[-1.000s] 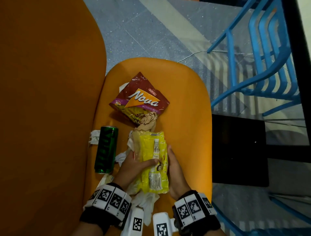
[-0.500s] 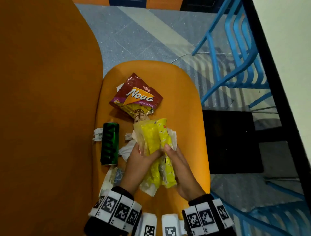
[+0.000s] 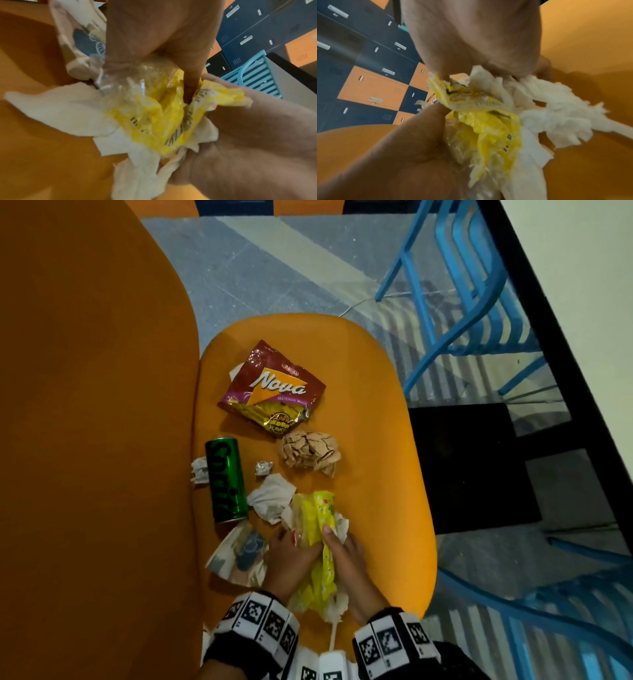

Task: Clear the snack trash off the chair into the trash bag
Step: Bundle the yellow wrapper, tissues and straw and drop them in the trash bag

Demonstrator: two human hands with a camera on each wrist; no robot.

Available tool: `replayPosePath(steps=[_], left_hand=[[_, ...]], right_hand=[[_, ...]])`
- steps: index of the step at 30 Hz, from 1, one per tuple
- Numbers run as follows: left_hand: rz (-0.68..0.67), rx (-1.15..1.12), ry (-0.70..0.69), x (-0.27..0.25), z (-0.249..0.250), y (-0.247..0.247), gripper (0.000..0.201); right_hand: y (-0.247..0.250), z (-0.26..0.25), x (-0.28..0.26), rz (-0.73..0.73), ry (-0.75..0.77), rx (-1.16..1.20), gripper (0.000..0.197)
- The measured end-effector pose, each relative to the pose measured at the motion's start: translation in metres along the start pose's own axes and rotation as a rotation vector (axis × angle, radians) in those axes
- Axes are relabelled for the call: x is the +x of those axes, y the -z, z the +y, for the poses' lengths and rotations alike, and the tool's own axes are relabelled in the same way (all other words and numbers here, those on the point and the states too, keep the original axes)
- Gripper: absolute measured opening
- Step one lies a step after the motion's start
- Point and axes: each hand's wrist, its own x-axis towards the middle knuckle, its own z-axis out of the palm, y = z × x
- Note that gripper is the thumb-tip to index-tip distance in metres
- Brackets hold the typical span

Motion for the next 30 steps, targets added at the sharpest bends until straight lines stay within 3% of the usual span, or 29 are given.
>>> replayPosePath(steps=[5, 8, 11, 16, 19, 20, 22, 25, 28, 30], left_hand=[[-0.088, -0.123, -0.016, -0.028, 0.048, 0.017, 0.071], [-0.121, -0.198, -0.001, -0.033, 0.052, 0.018, 0.068], [-0.140, -0.197, -0.014, -0.036, 0.054, 0.018, 0.048], [-0.212, -0.197, -0.083, -0.052, 0.063, 0.011, 0.026], [-0.269, -0.216, -0.154, -0.074, 0.077, 0.006, 0.037], [-0.287, -0.220, -0.174, -0.080, 0.080, 0.002, 0.037], [-0.297, -0.213, -0.195, -0.091, 0.080, -0.008, 0.034], [-0.314, -0.145, -0.204, -0.109, 0.078, -0.027, 0.021], [-0.353, -0.099, -0.238, -0.127, 0.072, -0.057, 0.033], [-0.394, -0.042, -0.267, -0.140, 0.065, -0.082, 0.039]], right_hand=[[0.002, -0.003, 0.009, -0.099, -0.162, 0.219, 0.130], [0.004, -0.009, 0.003, -0.143, -0.135, 0.238, 0.106], [0.009, -0.008, -0.001, -0.139, -0.089, 0.258, 0.078], [0.021, -0.001, -0.015, -0.124, 0.053, 0.308, 0.069], [0.033, 0.001, -0.027, -0.102, 0.122, 0.356, 0.062], [0.038, 0.004, -0.030, -0.090, 0.133, 0.381, 0.068], [0.048, 0.010, -0.043, -0.065, 0.146, 0.427, 0.081], [0.069, 0.026, -0.060, -0.026, 0.184, 0.474, 0.084], [0.096, 0.053, -0.075, 0.002, 0.224, 0.553, 0.058], [0.114, 0.077, -0.086, 0.060, 0.230, 0.597, 0.061]])
